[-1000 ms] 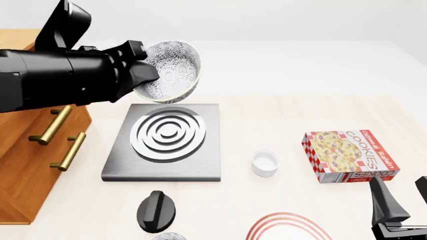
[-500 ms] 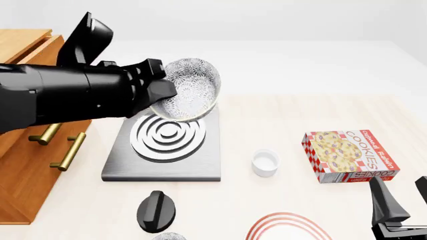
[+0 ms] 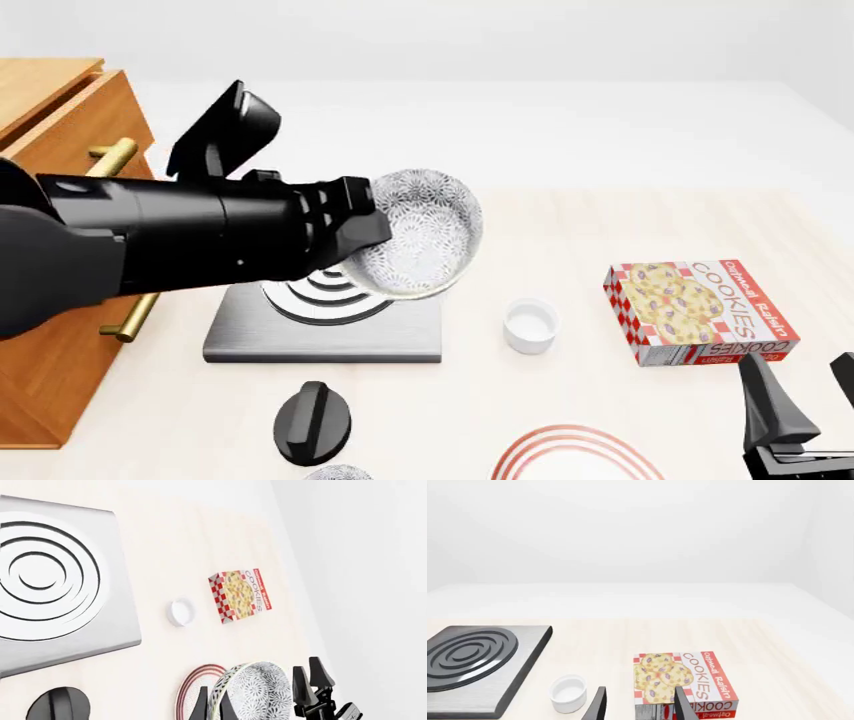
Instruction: Pick the akita bowl on the wooden cabinet and place it on the plate.
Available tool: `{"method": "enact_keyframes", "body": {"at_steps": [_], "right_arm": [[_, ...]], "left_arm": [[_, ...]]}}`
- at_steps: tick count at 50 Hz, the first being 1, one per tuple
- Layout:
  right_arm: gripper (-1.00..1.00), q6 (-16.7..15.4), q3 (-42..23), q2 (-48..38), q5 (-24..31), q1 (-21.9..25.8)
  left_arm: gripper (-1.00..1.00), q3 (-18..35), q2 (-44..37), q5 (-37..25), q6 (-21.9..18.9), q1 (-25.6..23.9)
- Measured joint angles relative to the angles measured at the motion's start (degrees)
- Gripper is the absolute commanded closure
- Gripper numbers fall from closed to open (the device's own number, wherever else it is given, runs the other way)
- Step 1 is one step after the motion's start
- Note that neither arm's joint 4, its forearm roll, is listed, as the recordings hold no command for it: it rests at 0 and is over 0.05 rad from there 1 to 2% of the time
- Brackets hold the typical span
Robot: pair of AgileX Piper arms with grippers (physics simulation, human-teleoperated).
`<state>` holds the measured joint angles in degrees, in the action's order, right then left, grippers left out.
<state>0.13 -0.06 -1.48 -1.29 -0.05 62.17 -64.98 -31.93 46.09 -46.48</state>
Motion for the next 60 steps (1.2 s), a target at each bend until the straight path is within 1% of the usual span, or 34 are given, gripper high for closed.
{"method": "enact_keyframes", "body": {"at_steps": [35,45,60], "right_arm": [[-1.0,0.0,0.0,0.0,0.0,0.0],[-1.0,0.0,0.0,0.0,0.0,0.0],[-1.0,0.0,0.0,0.0,0.0,0.0]], "left_arm": [[1.0,-1.9,-3.8,3.1,1.9,-8.5],[1.0,-2.5,-5.2,4.4,2.7,-9.3],[1.0,-3.9,-8.2,7.0,4.1,-8.8]]}}
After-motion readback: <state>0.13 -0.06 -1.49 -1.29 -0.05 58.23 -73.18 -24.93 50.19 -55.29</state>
